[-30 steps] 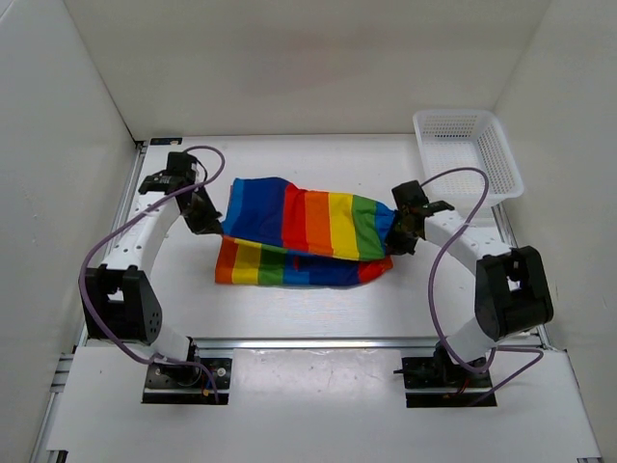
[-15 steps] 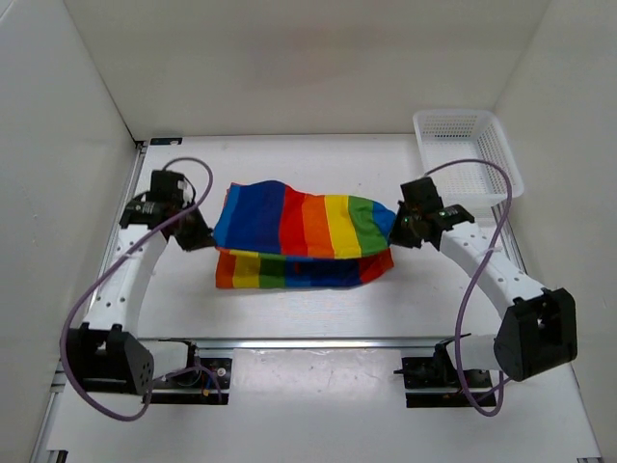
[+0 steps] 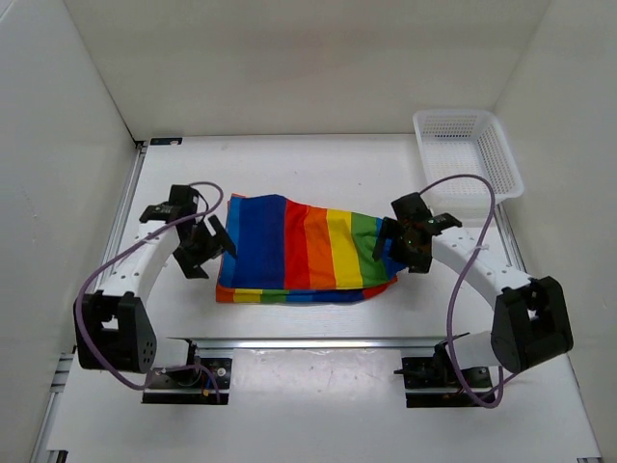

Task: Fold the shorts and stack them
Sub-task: Fold the shorts

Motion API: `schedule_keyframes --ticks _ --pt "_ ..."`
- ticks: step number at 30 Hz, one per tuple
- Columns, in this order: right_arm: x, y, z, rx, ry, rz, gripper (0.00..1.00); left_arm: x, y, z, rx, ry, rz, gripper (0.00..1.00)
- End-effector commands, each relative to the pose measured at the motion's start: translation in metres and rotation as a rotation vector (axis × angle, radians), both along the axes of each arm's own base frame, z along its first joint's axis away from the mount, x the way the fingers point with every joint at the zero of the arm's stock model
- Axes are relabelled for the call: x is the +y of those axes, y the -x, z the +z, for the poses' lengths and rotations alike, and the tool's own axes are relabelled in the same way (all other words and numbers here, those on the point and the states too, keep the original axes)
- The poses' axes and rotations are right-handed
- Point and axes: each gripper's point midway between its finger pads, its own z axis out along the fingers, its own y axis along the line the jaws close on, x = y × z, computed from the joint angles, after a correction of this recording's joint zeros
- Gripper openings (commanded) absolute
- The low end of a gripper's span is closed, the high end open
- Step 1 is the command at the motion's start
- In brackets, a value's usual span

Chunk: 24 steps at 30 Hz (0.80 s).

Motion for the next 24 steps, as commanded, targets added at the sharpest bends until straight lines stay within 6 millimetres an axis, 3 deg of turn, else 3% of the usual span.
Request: schedule_keyframes --ticks 1,3,5,9,11,14,16,21,22,23,24 --pt "-0.007 -0.027 0.047 -0.142 0.003 -0.014 0.99 0.006 -0.03 0.055 -0.195 -0.041 0.005 0.99" --pt "-0.008 -0.033 0.054 -0.15 -0.027 -0.02 0.99 0.008 -0.04 0.065 -0.225 -0.051 0.01 0.99" --pt "-0.013 -0.042 0.054 -0.16 -0.046 -0.029 0.99 0.007 -0.05 0.062 -0.233 -0.051 0.01 0.96" --pt "0.003 -0.056 0.037 -0.13 -0.152 0.056 0.99 0.012 -0.075 0.026 -0.159 -0.094 0.008 0.89" --pt "0.009 -0.058 0.017 -0.076 -0.179 0.099 0.97 0.02 -0.081 0.01 -0.129 -0.124 0.019 0.84" --pt "0.02 -0.057 -0.003 -0.025 -0.221 0.162 0.89 0.031 -0.087 -0.013 -0.074 -0.139 0.048 0.48" --pt "0.019 -0.052 -0.015 -0.013 -0.219 0.161 0.85 0.035 -0.092 -0.024 -0.068 -0.14 0.059 0.3" --pt "0.014 -0.04 -0.045 0.047 -0.199 0.151 0.66 0.036 -0.096 -0.048 -0.017 -0.131 0.074 0.28" --pt "0.013 -0.043 -0.047 0.042 -0.191 0.149 0.62 0.034 -0.094 -0.057 0.012 -0.124 0.07 0.23" --pt "0.011 -0.04 -0.05 0.05 -0.181 0.144 0.57 0.03 -0.095 -0.06 0.015 -0.102 0.065 0.1" --pt "0.01 -0.041 -0.055 0.054 -0.173 0.13 0.55 0.029 -0.097 -0.063 0.016 -0.093 0.063 0.1"
